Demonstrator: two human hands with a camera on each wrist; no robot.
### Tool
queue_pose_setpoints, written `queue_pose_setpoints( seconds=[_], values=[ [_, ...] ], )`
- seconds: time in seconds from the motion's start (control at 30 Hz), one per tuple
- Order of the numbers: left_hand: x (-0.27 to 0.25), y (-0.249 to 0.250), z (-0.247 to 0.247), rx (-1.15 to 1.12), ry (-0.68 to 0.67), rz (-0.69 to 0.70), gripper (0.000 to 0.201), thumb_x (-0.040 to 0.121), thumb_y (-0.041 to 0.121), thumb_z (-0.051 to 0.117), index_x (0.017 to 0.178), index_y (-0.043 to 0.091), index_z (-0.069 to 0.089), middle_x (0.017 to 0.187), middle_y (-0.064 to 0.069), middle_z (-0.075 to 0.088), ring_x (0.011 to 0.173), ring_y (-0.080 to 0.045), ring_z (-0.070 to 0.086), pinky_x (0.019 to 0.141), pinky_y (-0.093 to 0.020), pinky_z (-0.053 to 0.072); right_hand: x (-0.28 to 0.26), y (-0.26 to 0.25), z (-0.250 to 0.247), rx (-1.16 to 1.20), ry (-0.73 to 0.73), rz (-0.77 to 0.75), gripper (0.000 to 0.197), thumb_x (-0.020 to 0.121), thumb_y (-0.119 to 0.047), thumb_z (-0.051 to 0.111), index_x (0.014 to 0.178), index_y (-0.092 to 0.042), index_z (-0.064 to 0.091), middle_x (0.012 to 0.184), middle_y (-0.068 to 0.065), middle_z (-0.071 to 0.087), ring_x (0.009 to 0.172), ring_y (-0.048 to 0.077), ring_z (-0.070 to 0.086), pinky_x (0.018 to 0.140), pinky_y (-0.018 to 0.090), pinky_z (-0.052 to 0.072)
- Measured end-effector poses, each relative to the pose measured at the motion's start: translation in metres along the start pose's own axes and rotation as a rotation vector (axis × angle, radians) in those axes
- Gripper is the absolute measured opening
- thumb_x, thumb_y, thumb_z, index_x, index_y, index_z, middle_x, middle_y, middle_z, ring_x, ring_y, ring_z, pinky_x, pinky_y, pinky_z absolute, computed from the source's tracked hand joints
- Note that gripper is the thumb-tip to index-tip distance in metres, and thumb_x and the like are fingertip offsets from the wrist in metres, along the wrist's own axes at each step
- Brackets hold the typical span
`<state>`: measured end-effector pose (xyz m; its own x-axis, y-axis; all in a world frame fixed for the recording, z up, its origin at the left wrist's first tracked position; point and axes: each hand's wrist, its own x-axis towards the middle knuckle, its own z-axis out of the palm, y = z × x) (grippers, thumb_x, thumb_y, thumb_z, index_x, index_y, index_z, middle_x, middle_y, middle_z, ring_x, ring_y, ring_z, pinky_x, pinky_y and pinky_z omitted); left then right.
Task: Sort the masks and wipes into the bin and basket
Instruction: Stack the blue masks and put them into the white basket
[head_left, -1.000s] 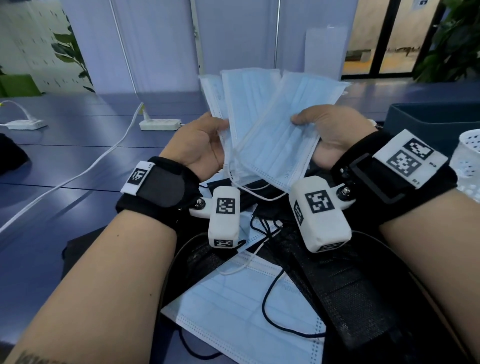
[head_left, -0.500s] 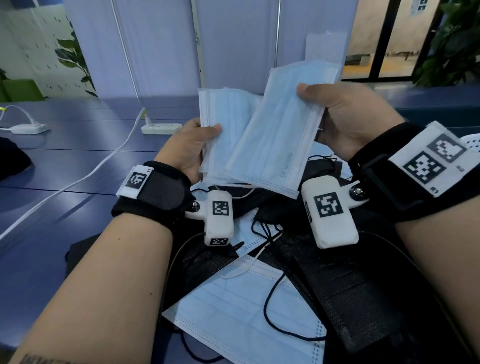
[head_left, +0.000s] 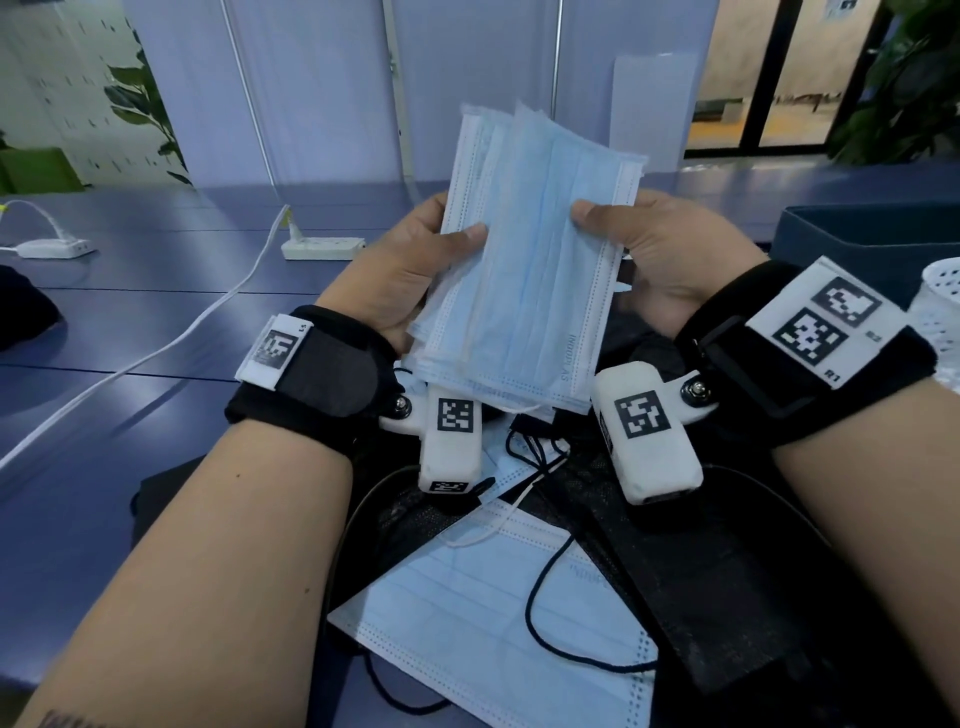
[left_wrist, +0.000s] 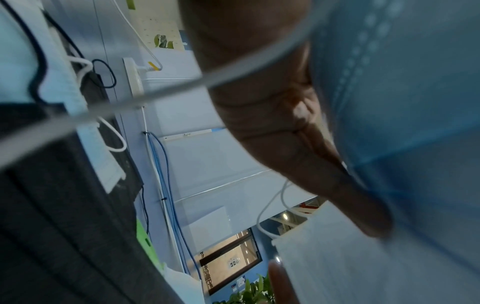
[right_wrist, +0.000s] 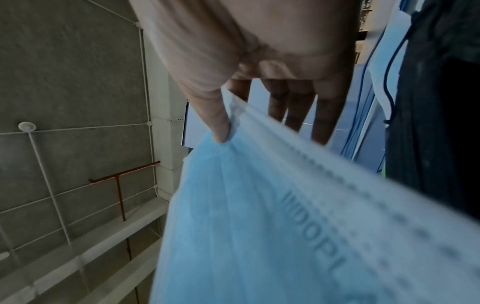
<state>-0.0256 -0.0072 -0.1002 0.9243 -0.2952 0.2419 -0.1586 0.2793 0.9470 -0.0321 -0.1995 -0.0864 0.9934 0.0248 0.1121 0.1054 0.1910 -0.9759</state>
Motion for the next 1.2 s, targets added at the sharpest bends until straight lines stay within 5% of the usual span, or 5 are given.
queue_pose_setpoints(
  seconds=[0.4,0.53,0.73,1.0,1.2],
  values=[
    [0.0,0.003,0.008,-0.038,0.01,-0.007,0.049,0.085,0.008,0.055,0.132,0.003,0.044,0.13,-0.017,0.057,0.117,-0.033,0.058,0.096,-0.047,0.049,0.004,-0.001,-0.001,0.139,-0.093,0.049,0.036,0.086,0.001,0.059,0.12,-0.009,0.06,0.114,0.011,0.069,0.103,0.029,0.067,0.087,0.052,0.053],
    [0.001,0.003,0.004,0.032,0.041,-0.032,0.006,0.096,0.008,0.047,0.098,0.011,0.052,0.089,-0.002,0.071,0.076,-0.015,0.068,0.07,-0.033,0.058,0.007,-0.012,-0.006,0.085,0.054,-0.106,0.027,0.086,0.004,0.057,0.106,-0.014,0.057,0.109,0.008,0.069,0.097,0.028,0.069,0.082,0.052,0.055],
    [-0.001,0.008,0.005,0.056,0.016,-0.02,0.017,0.096,0.004,0.043,0.085,0.015,0.048,0.07,-0.001,0.068,0.056,-0.013,0.064,0.051,-0.025,0.053,0.003,-0.027,-0.015,-0.045,0.145,-0.295,0.037,0.084,0.0,0.062,0.105,-0.023,0.042,0.103,0.005,0.068,0.096,0.026,0.069,0.078,0.05,0.057],
    [0.0,0.01,0.002,-0.116,0.069,-0.048,0.028,0.097,0.015,0.033,0.11,0.005,0.055,0.116,-0.012,0.065,0.103,-0.027,0.064,0.085,-0.043,0.055,0.001,-0.02,-0.005,-0.189,0.005,-0.311,0.019,0.088,-0.008,0.061,0.104,-0.019,0.063,0.105,0.003,0.071,0.094,0.019,0.069,0.083,0.04,0.057],
    [-0.007,0.011,0.015,0.169,-0.033,-0.048,0.075,0.075,0.071,0.055,0.134,0.026,0.049,0.131,0.002,0.06,0.12,-0.019,0.058,0.098,-0.046,0.046,0.0,-0.011,0.005,-0.035,-0.152,-0.173,0.022,0.097,-0.013,0.048,0.118,-0.012,0.056,0.115,0.007,0.067,0.099,0.02,0.067,0.083,0.043,0.056]
  ],
)
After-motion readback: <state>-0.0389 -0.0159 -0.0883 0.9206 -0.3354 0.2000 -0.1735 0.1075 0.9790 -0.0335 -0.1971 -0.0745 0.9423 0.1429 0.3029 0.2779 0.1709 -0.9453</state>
